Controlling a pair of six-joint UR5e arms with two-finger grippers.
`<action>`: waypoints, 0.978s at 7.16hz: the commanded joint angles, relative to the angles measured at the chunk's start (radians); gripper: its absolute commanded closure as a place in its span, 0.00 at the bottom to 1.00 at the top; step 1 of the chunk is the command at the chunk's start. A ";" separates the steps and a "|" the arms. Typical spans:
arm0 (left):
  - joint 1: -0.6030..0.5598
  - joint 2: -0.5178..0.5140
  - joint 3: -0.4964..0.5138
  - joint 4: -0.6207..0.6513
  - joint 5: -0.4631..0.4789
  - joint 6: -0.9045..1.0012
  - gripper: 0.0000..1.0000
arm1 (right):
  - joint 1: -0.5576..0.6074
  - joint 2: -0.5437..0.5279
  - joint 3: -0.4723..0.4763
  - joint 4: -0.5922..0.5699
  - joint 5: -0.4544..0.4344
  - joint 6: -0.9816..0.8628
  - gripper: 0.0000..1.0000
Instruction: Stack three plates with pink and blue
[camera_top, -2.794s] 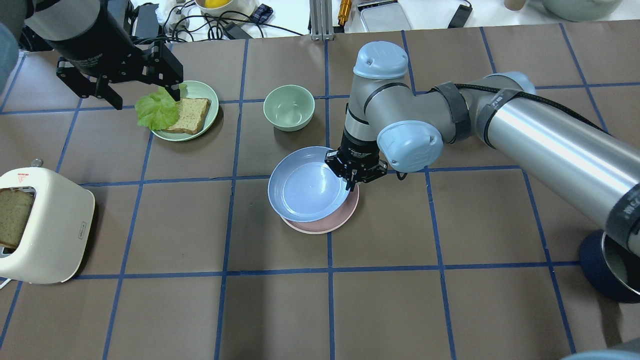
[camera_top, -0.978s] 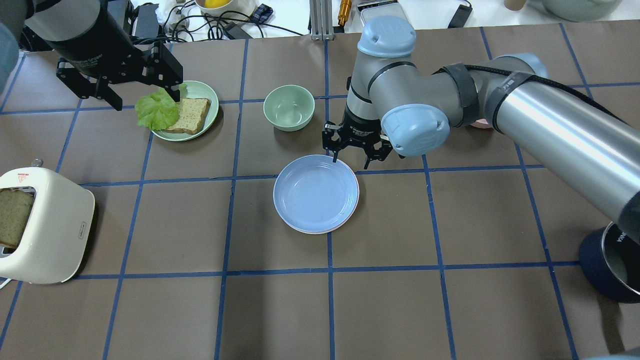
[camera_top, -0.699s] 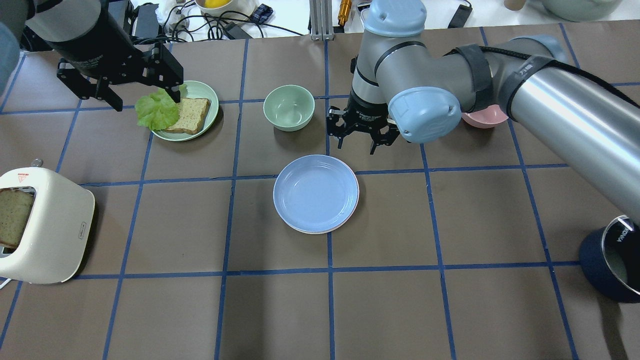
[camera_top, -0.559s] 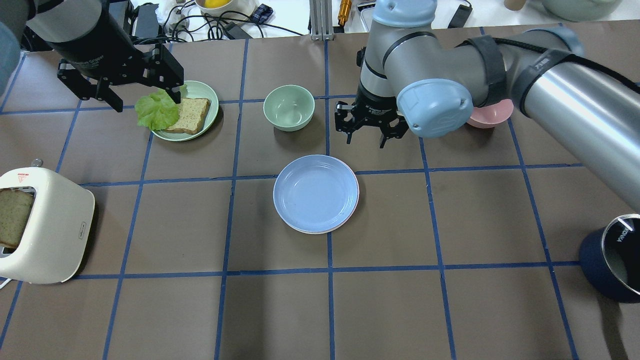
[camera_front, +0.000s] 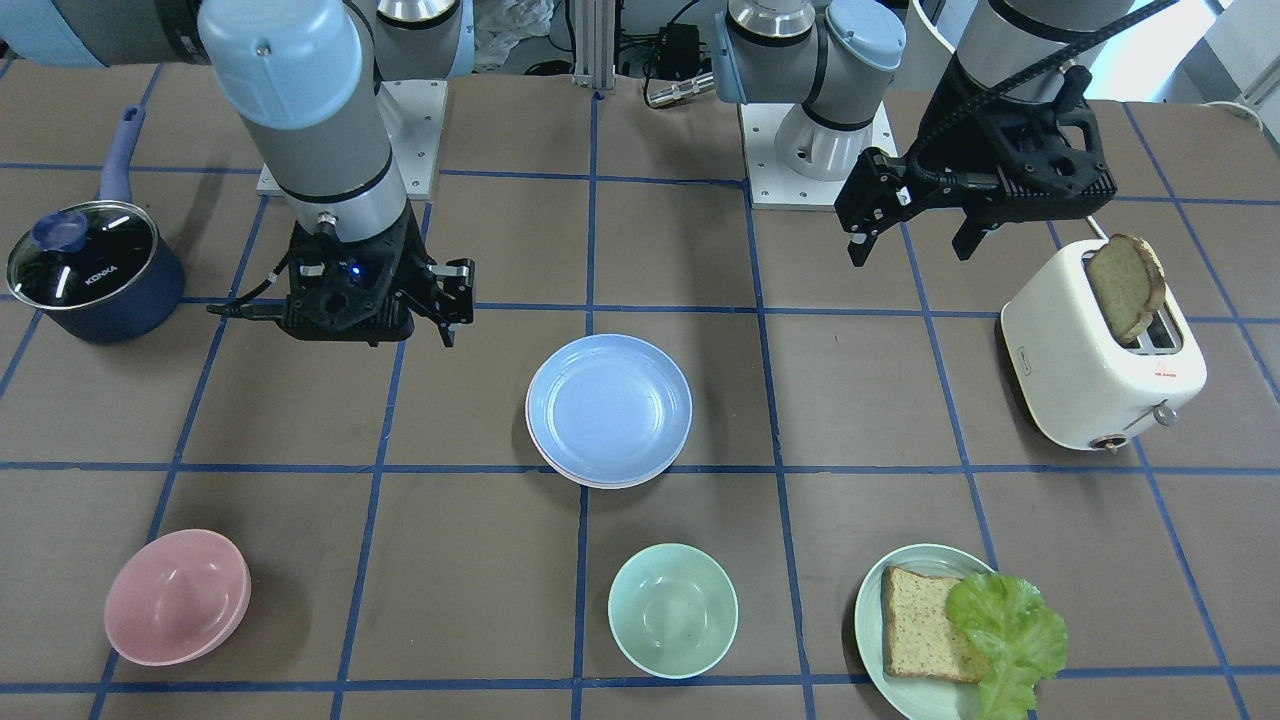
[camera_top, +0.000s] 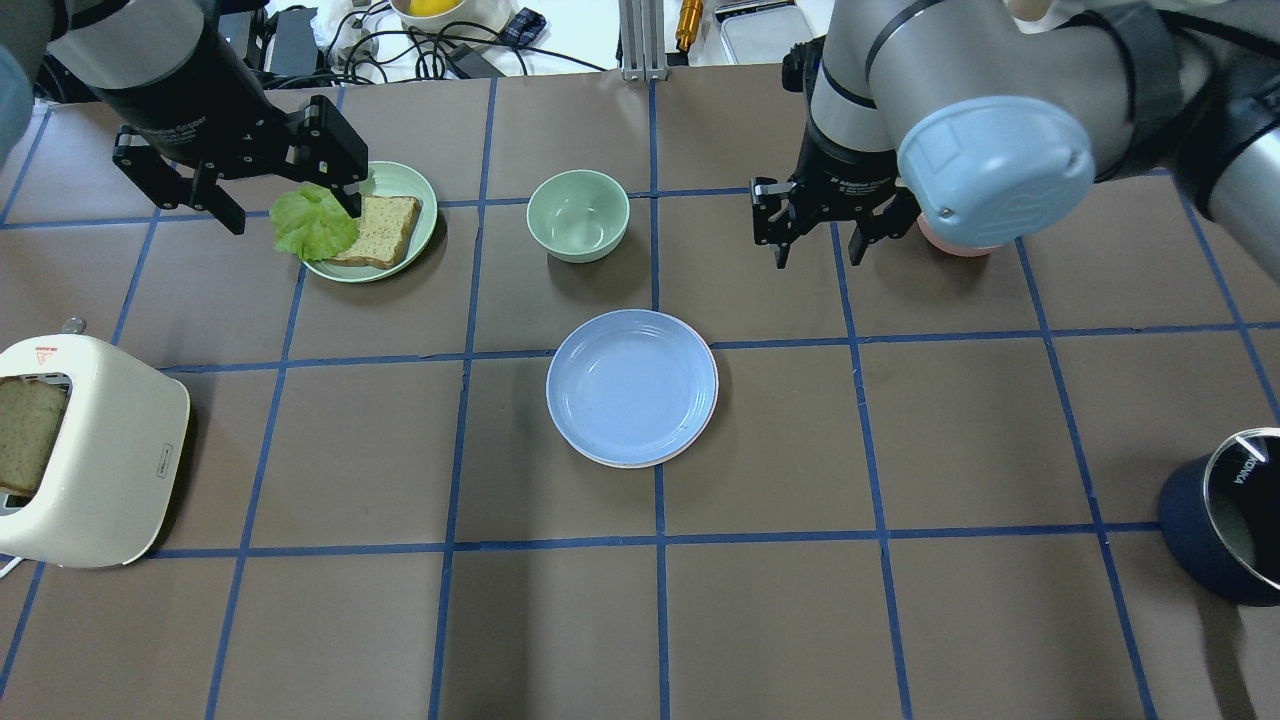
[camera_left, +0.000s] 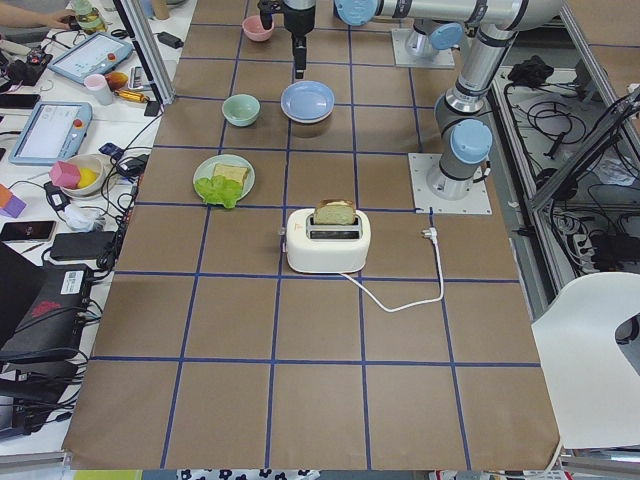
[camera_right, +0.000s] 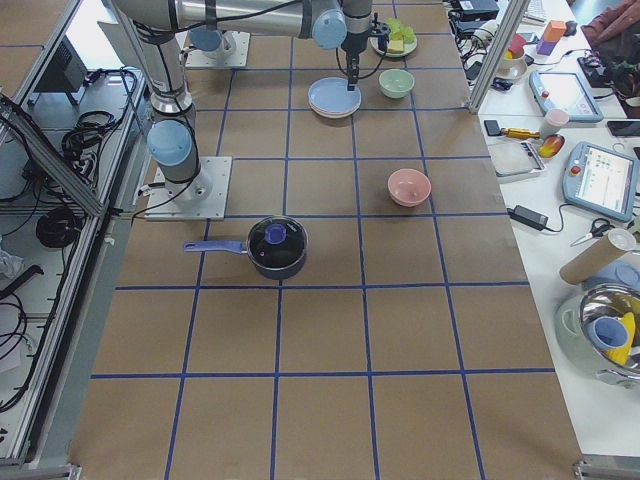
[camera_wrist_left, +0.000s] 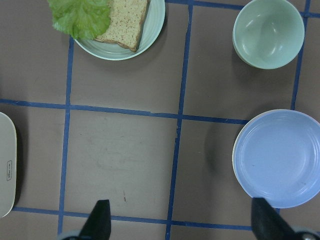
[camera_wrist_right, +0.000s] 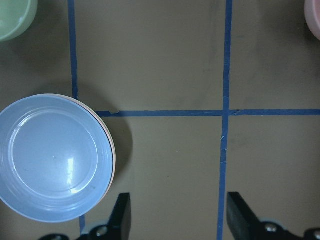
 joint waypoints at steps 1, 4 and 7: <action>-0.001 0.001 -0.002 -0.002 -0.003 0.000 0.00 | -0.052 -0.070 0.000 0.070 -0.008 -0.087 0.28; -0.001 0.002 -0.002 -0.002 -0.003 0.000 0.00 | -0.084 -0.137 0.000 0.119 -0.008 -0.134 0.29; -0.001 0.002 -0.003 -0.002 -0.003 0.000 0.00 | -0.087 -0.151 0.000 0.118 -0.003 -0.203 0.30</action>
